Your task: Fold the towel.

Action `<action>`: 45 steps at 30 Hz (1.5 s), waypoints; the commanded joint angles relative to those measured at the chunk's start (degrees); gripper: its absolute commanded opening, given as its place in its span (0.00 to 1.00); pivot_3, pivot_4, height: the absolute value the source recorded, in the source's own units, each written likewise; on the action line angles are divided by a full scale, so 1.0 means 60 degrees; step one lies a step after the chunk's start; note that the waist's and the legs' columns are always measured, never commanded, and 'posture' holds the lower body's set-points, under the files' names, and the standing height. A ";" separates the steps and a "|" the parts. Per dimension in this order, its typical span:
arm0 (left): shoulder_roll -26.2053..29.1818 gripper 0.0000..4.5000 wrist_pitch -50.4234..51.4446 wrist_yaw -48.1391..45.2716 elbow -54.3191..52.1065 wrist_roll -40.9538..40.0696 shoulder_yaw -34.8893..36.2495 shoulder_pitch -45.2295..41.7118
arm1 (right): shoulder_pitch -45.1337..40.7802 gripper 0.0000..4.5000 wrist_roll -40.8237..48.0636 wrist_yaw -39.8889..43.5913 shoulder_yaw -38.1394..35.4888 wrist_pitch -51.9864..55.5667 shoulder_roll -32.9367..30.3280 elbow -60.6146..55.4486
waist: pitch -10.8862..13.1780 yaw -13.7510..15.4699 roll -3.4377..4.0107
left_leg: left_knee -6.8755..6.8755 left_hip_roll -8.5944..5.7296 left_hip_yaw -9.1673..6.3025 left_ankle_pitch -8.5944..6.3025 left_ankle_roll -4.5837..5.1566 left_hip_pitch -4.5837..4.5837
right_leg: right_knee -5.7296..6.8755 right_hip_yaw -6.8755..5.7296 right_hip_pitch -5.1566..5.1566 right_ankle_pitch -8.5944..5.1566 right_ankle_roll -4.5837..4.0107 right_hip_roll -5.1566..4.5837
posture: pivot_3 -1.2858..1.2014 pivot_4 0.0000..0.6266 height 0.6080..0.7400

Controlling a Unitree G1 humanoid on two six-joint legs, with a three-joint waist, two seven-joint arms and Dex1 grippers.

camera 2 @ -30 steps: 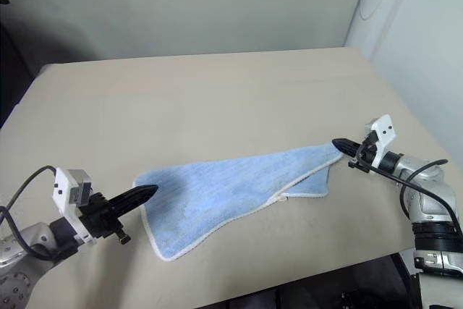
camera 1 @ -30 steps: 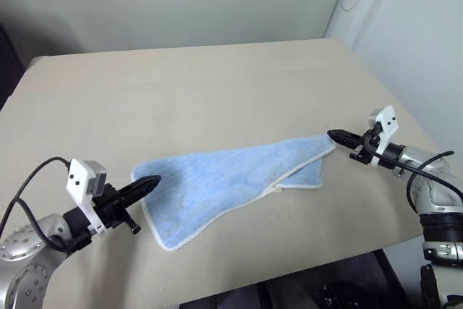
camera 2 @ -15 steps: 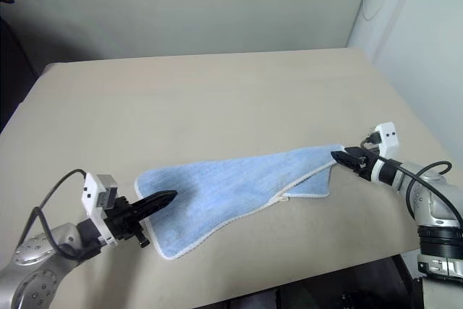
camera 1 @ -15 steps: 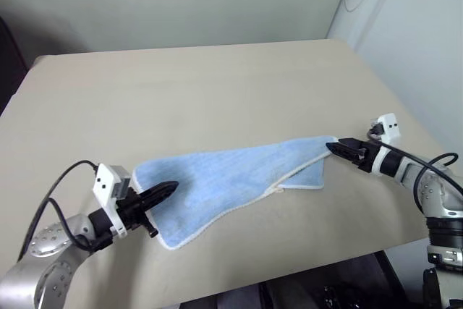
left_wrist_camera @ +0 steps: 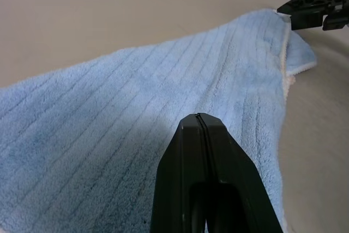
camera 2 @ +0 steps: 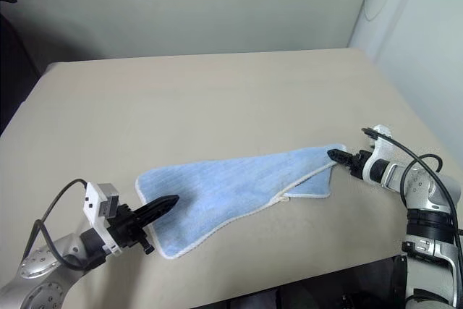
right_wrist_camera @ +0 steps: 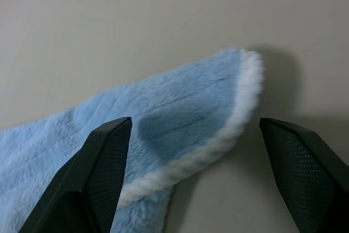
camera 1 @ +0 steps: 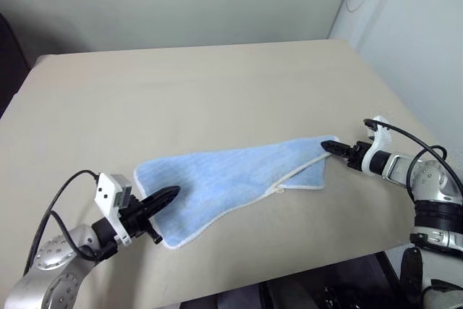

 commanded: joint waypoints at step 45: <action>0.5216 0.57 -0.2535 -0.6230 0.1358 0.3248 -0.2739 -0.1388 | -0.0622 0.00 0.0374 -0.0966 -0.0619 -0.0427 0.0576 0.0292 | -0.0009 -0.0120 0.0024 | -0.0009 0.0013 -0.0023 -0.0019 0.0033 -0.0053 | 0.0010 -0.0008 -0.0069 0.0008 -0.0035 0.0003 | 0.52 0.24 1.00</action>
